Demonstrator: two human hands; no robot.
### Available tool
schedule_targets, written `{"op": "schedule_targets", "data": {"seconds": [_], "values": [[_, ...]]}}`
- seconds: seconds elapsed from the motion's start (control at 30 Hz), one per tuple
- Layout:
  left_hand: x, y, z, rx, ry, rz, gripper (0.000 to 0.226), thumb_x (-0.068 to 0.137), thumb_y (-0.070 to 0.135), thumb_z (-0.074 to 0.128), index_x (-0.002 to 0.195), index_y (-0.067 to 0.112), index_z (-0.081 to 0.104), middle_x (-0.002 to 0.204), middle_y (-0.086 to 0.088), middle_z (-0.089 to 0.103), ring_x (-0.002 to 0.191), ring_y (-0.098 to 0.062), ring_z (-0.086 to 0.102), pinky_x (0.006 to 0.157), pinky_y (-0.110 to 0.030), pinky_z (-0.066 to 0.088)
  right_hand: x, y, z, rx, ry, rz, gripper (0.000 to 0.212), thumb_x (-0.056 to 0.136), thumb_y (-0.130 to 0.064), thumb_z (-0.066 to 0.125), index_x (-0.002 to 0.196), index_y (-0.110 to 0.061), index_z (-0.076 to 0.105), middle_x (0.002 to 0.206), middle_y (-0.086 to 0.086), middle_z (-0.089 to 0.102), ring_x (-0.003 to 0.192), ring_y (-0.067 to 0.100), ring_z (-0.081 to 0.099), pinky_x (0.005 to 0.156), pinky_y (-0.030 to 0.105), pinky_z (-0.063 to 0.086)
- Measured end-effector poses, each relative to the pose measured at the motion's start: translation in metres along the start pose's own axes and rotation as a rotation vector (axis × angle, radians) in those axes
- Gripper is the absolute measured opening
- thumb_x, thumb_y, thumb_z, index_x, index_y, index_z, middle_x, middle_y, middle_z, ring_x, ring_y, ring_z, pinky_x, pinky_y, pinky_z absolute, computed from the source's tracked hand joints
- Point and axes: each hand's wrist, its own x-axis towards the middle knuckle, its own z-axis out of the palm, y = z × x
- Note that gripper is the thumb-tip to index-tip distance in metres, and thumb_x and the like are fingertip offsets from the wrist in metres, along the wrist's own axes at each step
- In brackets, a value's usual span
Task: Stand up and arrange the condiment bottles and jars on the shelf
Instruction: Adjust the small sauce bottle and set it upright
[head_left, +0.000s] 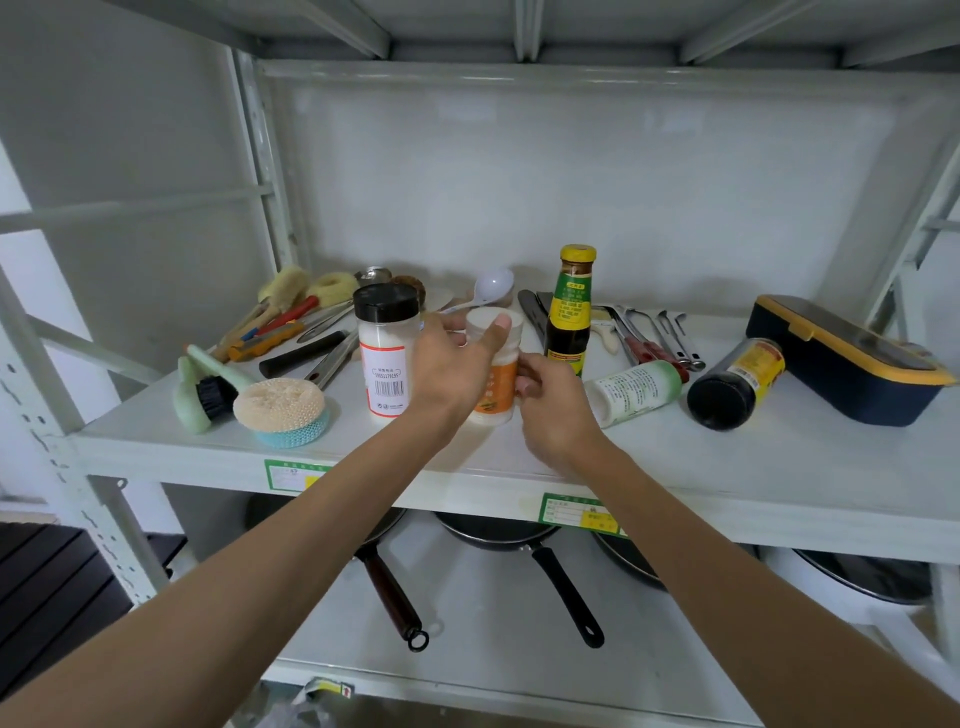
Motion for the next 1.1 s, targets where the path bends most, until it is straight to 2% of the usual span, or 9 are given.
{"op": "schedule_targets", "data": {"seconds": [0.07,0.17,0.3,0.37,0.43,0.5,0.6,0.77,1.1], "values": [[0.000,-0.001,-0.001,0.043,-0.012,0.023,0.051,0.082,0.046,0.071,0.116,0.015,0.051,0.111,-0.003,0.057,0.109,-0.020,0.058,0.096,-0.035,0.048,0.000,-0.004,-0.007,-0.069,0.067,-0.008,0.035,0.085,0.012,0.035,0.091,0.002,0.069,0.074,0.014,0.060,0.073,0.028,0.052,0.071,0.038,0.045],[-0.004,0.001,-0.002,0.138,-0.021,0.150,0.061,0.082,0.044,0.072,0.127,0.011,0.047,0.123,-0.004,0.054,0.115,-0.017,0.053,0.100,-0.031,0.044,0.002,-0.009,-0.025,-0.164,0.127,-0.007,0.029,0.088,0.010,0.042,0.089,0.005,0.071,0.089,0.020,0.069,0.088,0.035,0.064,0.081,0.044,0.053],[-0.005,0.018,-0.002,0.259,0.068,0.430,0.056,0.084,0.036,0.071,0.129,0.011,0.048,0.125,-0.002,0.050,0.116,-0.014,0.049,0.096,-0.022,0.039,0.014,-0.009,-0.049,-0.154,0.279,0.016,0.027,0.085,0.008,0.049,0.092,-0.003,0.073,0.091,0.015,0.071,0.091,0.030,0.066,0.083,0.042,0.056],[0.001,0.036,0.002,0.289,0.051,0.520,0.050,0.086,0.033,0.070,0.129,0.015,0.051,0.126,0.000,0.054,0.112,-0.011,0.051,0.092,-0.021,0.041,0.021,-0.011,-0.062,-0.232,0.372,0.031,0.027,0.085,0.008,0.048,0.093,-0.002,0.072,0.092,0.009,0.069,0.091,0.022,0.061,0.081,0.030,0.048],[0.012,0.056,0.010,0.345,-0.011,0.560,0.048,0.086,0.031,0.068,0.129,0.016,0.053,0.128,0.001,0.056,0.109,-0.009,0.054,0.090,-0.022,0.044,0.030,-0.012,-0.071,-0.253,0.406,0.049,0.025,0.084,0.006,0.047,0.098,-0.002,0.067,0.092,0.006,0.064,0.090,0.019,0.056,0.079,0.032,0.046],[0.025,0.073,0.023,0.427,-0.066,0.582,0.050,0.086,0.036,0.068,0.129,0.016,0.054,0.130,-0.001,0.058,0.112,-0.014,0.057,0.092,-0.028,0.048,0.039,-0.011,-0.074,-0.229,0.380,0.097,0.024,0.083,-0.002,0.053,0.106,-0.006,0.059,0.097,0.007,0.060,0.093,0.020,0.052,0.083,0.041,0.046],[0.037,0.088,0.047,0.576,-0.141,0.560,0.060,0.085,0.044,0.067,0.135,0.016,0.050,0.134,-0.004,0.056,0.118,-0.021,0.057,0.093,-0.039,0.051,0.046,-0.013,-0.079,-0.359,0.278,0.139,0.042,0.083,-0.014,0.068,0.122,-0.005,0.055,0.114,0.010,0.063,0.107,0.024,0.057,0.079,0.028,0.040],[0.053,0.101,0.072,0.658,-0.192,0.502,0.063,0.087,0.045,0.065,0.140,0.017,0.047,0.139,-0.008,0.052,0.125,-0.025,0.052,0.100,-0.036,0.046,0.055,-0.018,-0.086,-0.244,0.045,0.140,0.047,0.080,-0.009,0.073,0.124,-0.007,0.058,0.116,0.005,0.065,0.109,0.019,0.061,0.091,0.031,0.047],[0.076,0.092,0.071,0.686,-0.227,0.489,0.030,0.083,0.033,0.071,0.107,0.014,0.073,0.117,-0.008,0.066,0.110,-0.022,0.060,0.089,-0.032,0.051,0.053,-0.015,-0.087,-0.103,-0.043,0.138,0.055,0.081,-0.002,0.073,0.132,-0.007,0.053,0.112,0.007,0.065,0.106,0.020,0.062,0.086,0.027,0.049]]}}
